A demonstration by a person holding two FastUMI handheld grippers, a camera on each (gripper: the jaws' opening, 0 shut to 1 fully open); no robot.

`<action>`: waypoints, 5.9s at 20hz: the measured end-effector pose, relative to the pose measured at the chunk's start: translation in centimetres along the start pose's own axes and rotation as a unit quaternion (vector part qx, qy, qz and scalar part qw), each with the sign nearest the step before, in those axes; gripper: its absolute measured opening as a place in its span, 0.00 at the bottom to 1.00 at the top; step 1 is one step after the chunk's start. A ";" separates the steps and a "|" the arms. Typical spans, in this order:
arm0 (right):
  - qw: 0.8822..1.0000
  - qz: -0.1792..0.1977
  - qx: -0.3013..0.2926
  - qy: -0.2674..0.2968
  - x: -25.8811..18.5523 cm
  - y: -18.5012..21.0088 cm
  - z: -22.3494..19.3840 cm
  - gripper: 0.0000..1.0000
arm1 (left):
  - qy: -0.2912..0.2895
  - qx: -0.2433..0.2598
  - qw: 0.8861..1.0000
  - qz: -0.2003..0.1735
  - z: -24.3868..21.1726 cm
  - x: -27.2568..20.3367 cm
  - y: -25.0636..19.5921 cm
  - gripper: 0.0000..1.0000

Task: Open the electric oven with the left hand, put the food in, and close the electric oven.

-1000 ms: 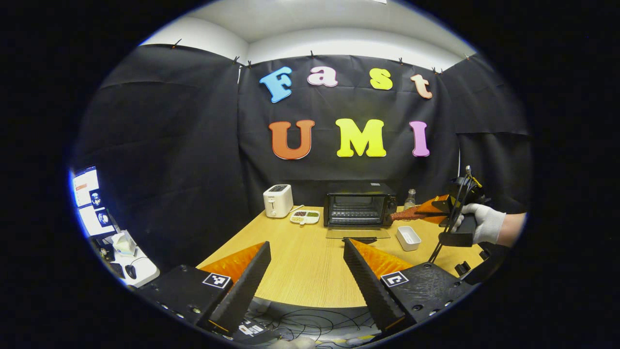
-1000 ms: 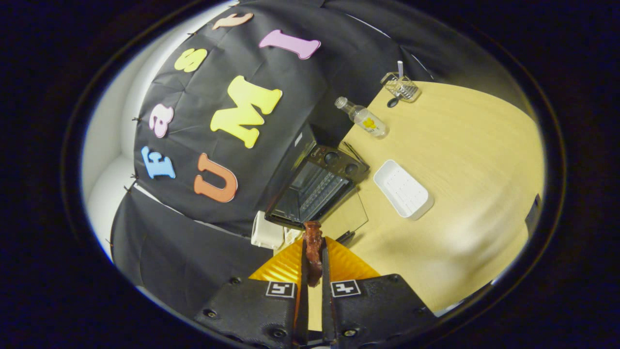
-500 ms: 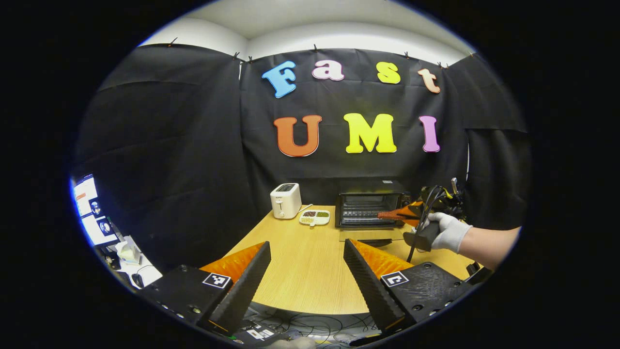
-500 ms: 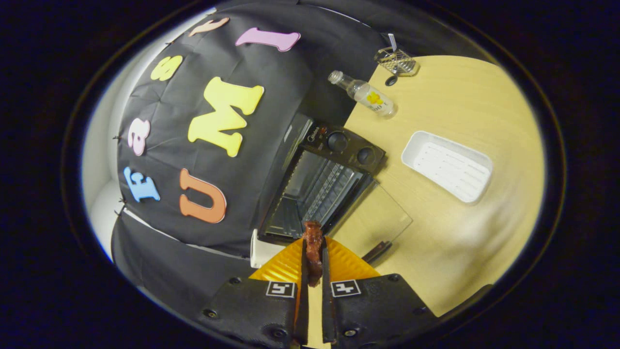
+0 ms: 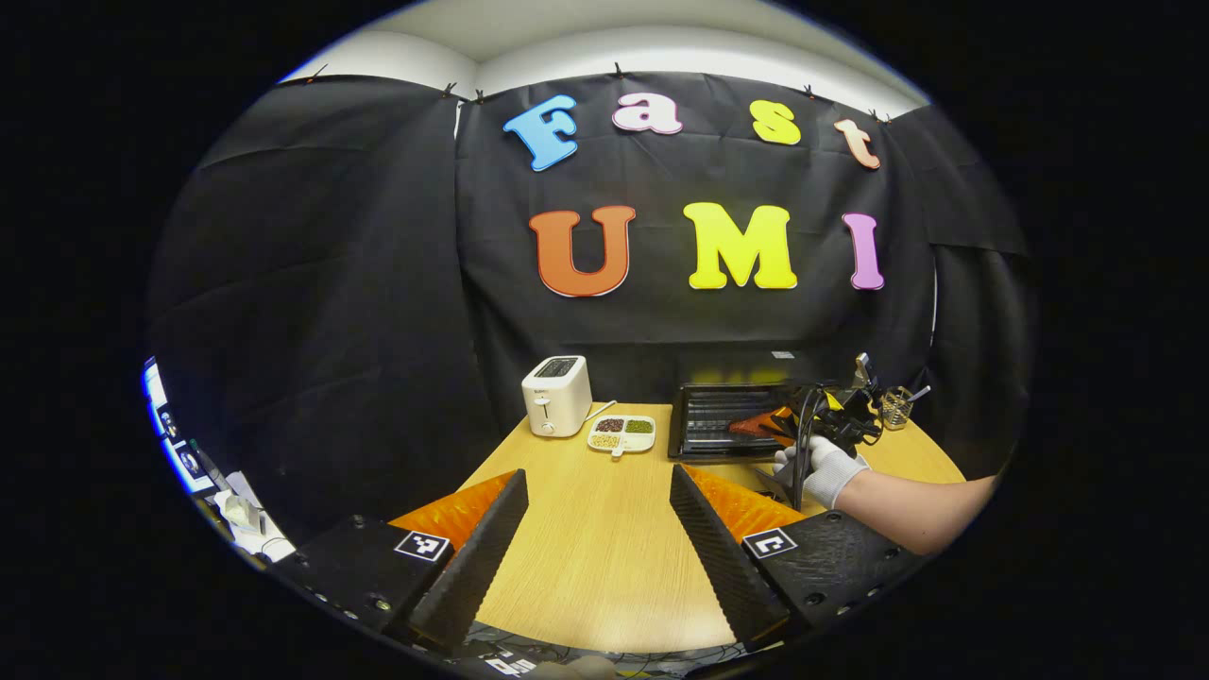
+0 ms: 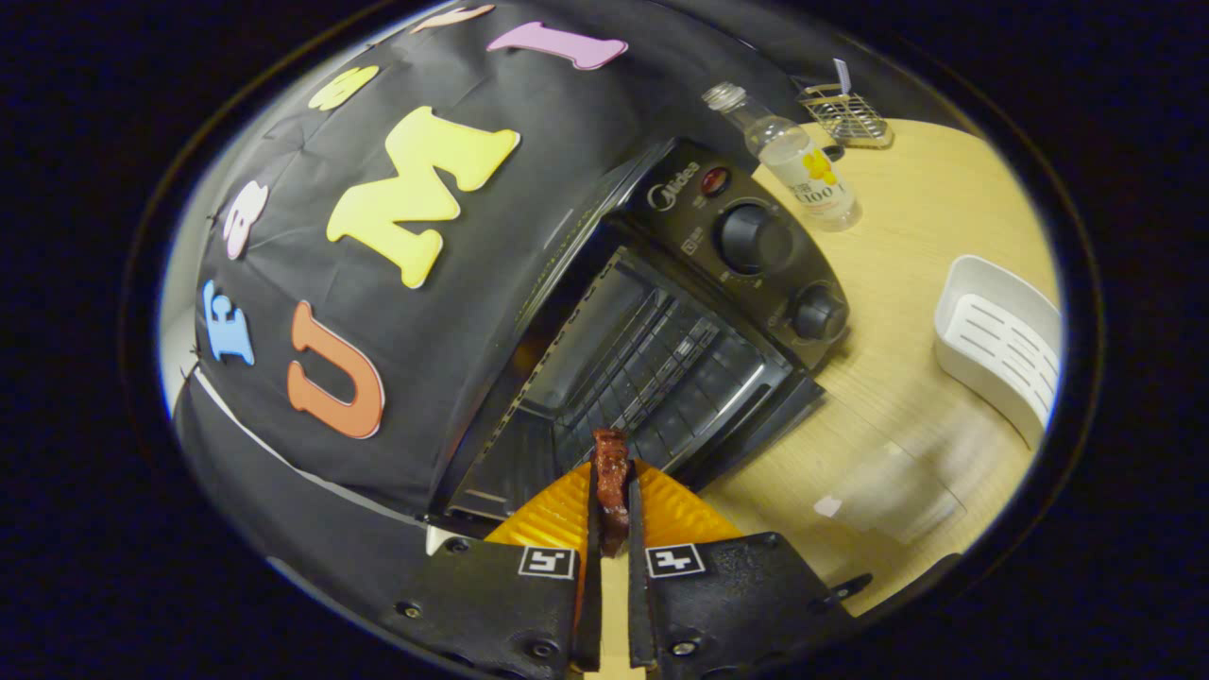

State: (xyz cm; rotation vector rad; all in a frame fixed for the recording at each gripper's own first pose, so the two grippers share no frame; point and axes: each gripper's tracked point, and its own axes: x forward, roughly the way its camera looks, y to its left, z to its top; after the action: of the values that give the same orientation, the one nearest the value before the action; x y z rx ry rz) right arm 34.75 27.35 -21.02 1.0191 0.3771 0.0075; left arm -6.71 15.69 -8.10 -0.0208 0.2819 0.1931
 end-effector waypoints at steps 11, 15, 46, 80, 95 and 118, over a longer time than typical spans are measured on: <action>0.979 -0.038 -0.196 -0.045 4.9 0.3 0.5 0.24 | 0.033 -0.005 0.999 0.014 -1.3 4.5 2.2 0.97; 0.961 -0.045 -0.268 -0.058 4.2 0.6 1.5 0.60 | 0.030 -0.012 0.999 0.009 -1.4 4.7 2.1 0.97; 0.899 -0.008 -0.425 0.105 1.5 -0.6 -8.5 0.84 | 0.001 -0.019 0.997 0.069 -1.3 0.6 2.8 0.97; 0.881 -0.009 -0.470 -0.047 -42.7 -11.5 23.5 1.00 | 0.097 0.037 0.992 -0.066 -16.9 12.5 -24.5 0.97; 0.876 -0.129 -0.457 -0.082 -42.0 -8.4 23.7 0.97 | 0.130 0.048 0.980 -0.140 -21.2 22.4 -26.6 0.97; 0.896 -0.119 -0.415 -0.105 -40.8 -8.0 24.3 0.97 | -0.007 0.073 0.986 -0.149 -2.9 26.9 -28.2 0.97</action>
State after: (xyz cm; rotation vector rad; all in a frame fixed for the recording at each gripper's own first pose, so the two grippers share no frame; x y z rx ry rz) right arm 2.79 -4.37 -4.00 0.1157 0.2559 -0.1506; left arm 23.26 -7.11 -18.53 0.0842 0.2744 -0.1250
